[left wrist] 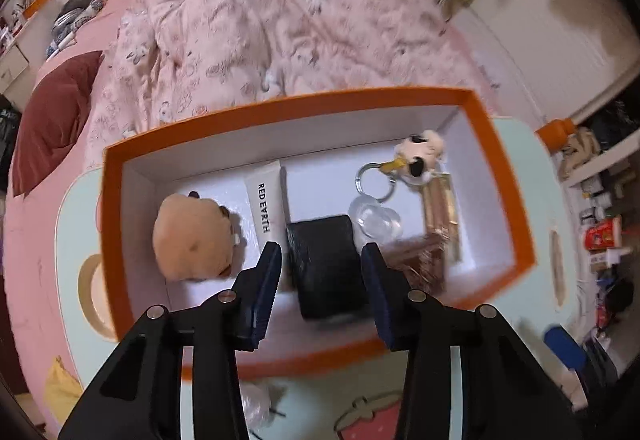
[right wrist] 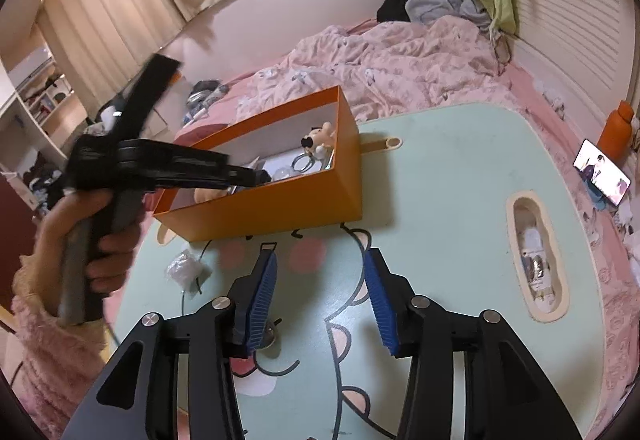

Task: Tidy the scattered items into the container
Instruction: 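Grasp the black pouch in the box with the left tool, place it on the table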

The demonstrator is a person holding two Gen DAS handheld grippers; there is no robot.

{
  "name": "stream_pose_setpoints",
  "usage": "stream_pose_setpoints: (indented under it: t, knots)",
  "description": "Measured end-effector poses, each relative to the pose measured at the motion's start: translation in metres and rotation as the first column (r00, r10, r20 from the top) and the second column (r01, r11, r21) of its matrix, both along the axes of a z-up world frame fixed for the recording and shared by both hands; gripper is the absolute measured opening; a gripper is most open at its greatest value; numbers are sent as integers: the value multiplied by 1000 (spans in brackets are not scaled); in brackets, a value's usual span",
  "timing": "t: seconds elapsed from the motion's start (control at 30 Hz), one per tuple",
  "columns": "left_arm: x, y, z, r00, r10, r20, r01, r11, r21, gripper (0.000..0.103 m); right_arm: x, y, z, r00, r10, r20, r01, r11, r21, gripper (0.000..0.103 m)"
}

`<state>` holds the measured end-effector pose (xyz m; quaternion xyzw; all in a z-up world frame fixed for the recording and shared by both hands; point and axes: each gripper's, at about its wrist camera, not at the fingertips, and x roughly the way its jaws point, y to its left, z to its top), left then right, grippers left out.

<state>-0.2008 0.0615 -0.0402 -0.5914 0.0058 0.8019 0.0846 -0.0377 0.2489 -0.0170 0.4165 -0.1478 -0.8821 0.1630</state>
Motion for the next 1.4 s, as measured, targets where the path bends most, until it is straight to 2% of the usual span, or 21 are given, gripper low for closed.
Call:
stream_pose_setpoints:
  t: [0.13, 0.47, 0.73, 0.83, 1.03, 1.2, 1.3, 1.4]
  knots:
    - [3, 5, -7, 1000, -1, -2, 1, 1000, 29, 43, 0, 2, -2, 1000, 1, 3, -1, 1000, -11, 50]
    - [-13, 5, -16, 995, -20, 94, 14, 997, 70, 46, -2, 4, -7, 1000, -10, 18, 11, 1000, -21, 51]
    - [-15, -3, -20, 995, -24, 96, 10, 989, 148, 44, -4, 5, -7, 1000, -16, 21, 17, 1000, -23, 51]
    - [-12, -7, -16, 994, -26, 104, 3, 977, 215, 44, -3, 6, -7, 1000, -24, 19, 24, 999, -25, 53]
    - [7, -19, 27, 1000, -26, 0, 25, 959, 284, 44, -3, 9, -7, 999, -32, 18, 32, 999, -29, 53]
    - [51, -29, 68, 994, -52, -93, 82, 932, 352, 44, -4, 3, -7, 1000, -16, 23, 16, 1000, -17, 53]
    - [85, -29, 70, 989, -77, -126, 118, 924, 364, 44, -3, -3, -7, 1000, -2, 24, 2, 1000, -8, 53]
    - [115, -28, 51, 989, -100, -113, 137, 912, 386, 44, -3, -9, -9, 999, 12, 30, -12, 1000, -2, 53]
